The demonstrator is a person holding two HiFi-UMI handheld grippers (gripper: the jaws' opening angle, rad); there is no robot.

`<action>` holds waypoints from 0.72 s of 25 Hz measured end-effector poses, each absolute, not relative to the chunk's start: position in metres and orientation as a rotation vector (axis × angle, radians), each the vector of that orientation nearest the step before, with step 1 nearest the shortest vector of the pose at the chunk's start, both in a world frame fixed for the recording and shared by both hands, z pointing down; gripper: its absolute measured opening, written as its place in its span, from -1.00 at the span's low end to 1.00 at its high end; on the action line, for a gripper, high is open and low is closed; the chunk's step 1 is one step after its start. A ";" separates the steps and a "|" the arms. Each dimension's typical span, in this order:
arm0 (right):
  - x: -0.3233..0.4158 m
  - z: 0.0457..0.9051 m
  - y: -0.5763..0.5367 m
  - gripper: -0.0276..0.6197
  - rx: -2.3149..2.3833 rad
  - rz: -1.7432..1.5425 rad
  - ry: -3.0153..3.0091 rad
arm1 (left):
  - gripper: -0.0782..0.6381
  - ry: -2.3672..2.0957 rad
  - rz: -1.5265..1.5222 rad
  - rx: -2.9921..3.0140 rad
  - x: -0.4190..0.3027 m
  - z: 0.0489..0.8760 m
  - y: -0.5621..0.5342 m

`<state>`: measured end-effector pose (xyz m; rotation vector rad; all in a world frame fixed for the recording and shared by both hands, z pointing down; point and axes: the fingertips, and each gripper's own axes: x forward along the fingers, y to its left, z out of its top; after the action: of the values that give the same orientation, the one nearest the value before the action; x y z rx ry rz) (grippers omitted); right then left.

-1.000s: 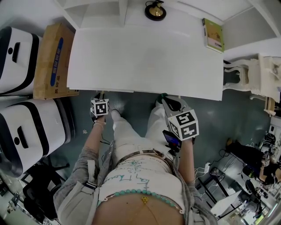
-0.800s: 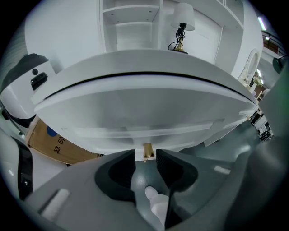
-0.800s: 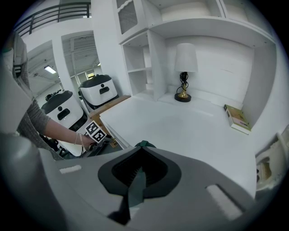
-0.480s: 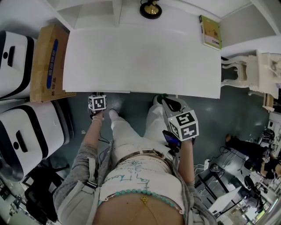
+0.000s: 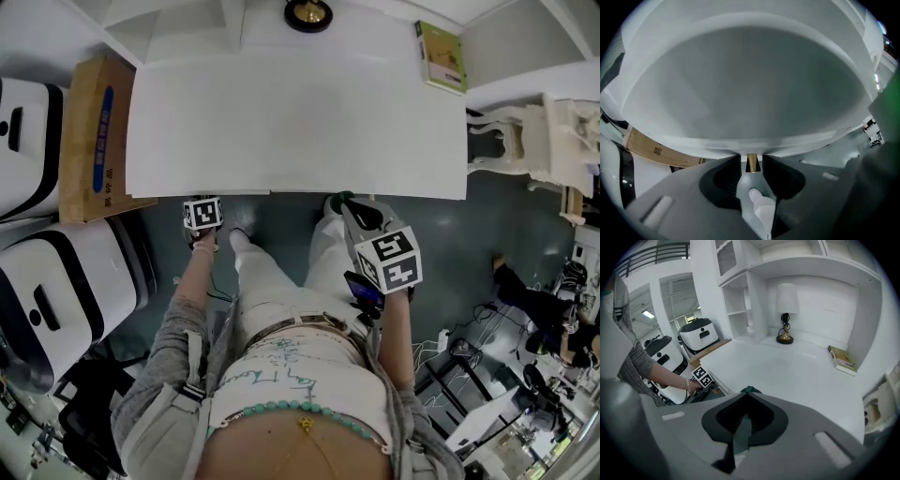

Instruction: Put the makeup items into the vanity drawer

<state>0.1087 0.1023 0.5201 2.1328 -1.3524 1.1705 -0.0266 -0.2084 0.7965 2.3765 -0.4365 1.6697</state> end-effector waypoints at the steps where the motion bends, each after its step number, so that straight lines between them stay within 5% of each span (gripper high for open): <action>1: 0.109 0.520 0.103 -0.82 2.134 1.170 -1.353 | -0.39 -0.434 1.673 2.376 -0.026 0.797 -0.208; 6: 0.107 0.520 0.106 -0.82 2.129 1.170 -1.356 | -0.55 -0.405 1.741 2.354 -0.029 0.805 -0.204; 18: 0.103 0.520 0.112 -0.82 2.115 1.161 -1.365 | -0.55 -0.399 1.749 2.387 -0.027 0.804 -0.203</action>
<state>0.1026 0.1115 0.5199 2.1154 -1.3645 1.1606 -0.0274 -0.2033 0.8041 2.3870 -0.3989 1.7495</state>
